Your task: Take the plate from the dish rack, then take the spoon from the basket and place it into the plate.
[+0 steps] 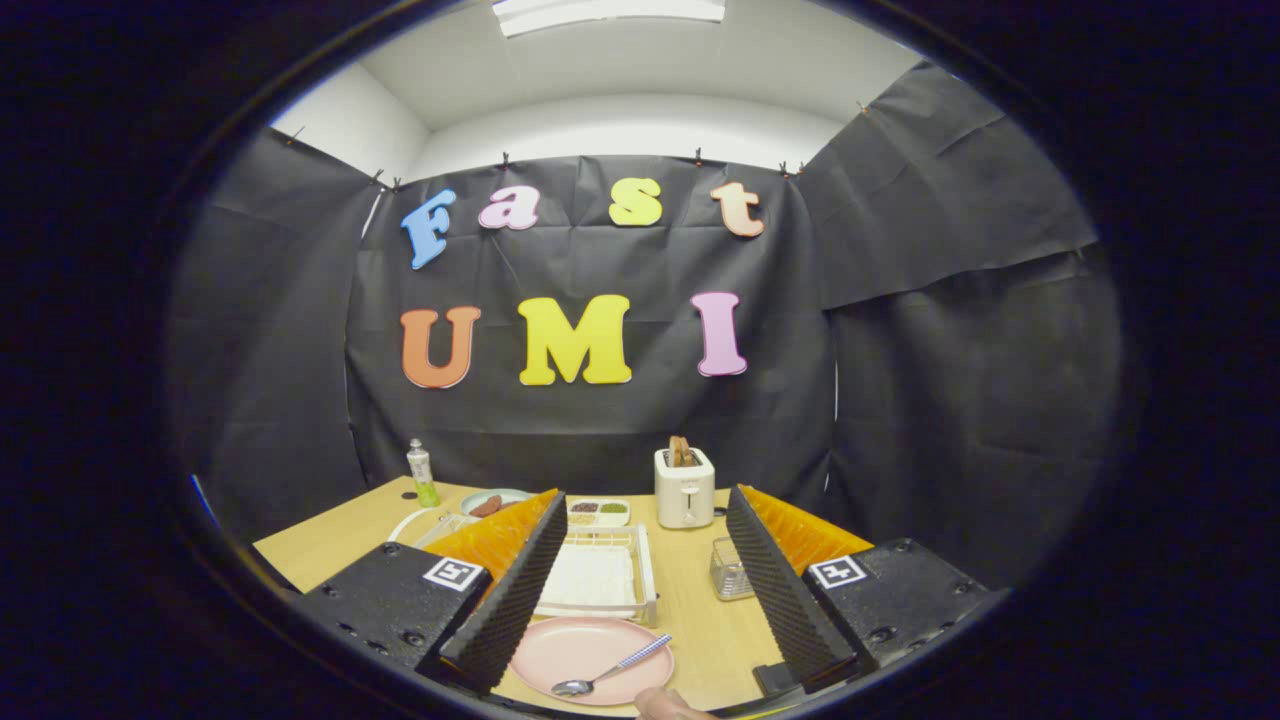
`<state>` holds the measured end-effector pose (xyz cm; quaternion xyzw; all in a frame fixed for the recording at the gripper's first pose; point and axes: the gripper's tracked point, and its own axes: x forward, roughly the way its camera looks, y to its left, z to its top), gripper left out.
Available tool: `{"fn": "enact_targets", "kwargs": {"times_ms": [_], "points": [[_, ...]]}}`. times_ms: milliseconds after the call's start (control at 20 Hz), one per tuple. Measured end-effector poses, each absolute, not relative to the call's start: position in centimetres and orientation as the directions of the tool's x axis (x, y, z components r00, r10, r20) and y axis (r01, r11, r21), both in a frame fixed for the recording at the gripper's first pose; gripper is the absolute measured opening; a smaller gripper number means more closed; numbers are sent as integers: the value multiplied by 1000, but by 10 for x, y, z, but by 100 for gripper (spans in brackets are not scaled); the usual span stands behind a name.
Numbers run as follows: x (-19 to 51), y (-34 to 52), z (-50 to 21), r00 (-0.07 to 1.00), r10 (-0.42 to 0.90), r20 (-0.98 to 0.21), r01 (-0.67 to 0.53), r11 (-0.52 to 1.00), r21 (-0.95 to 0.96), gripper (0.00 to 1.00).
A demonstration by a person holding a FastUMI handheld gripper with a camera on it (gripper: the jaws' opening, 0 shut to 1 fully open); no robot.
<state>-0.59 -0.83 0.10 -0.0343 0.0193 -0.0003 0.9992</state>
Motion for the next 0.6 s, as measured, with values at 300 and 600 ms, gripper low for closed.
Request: {"fn": "enact_targets", "kwargs": {"times_ms": [300,600], "points": [[-3,-3,-10,996,17,-86,-23,997,-72,100],[1,-12,-11,997,-17,-72,11,996,-83,100]]}}
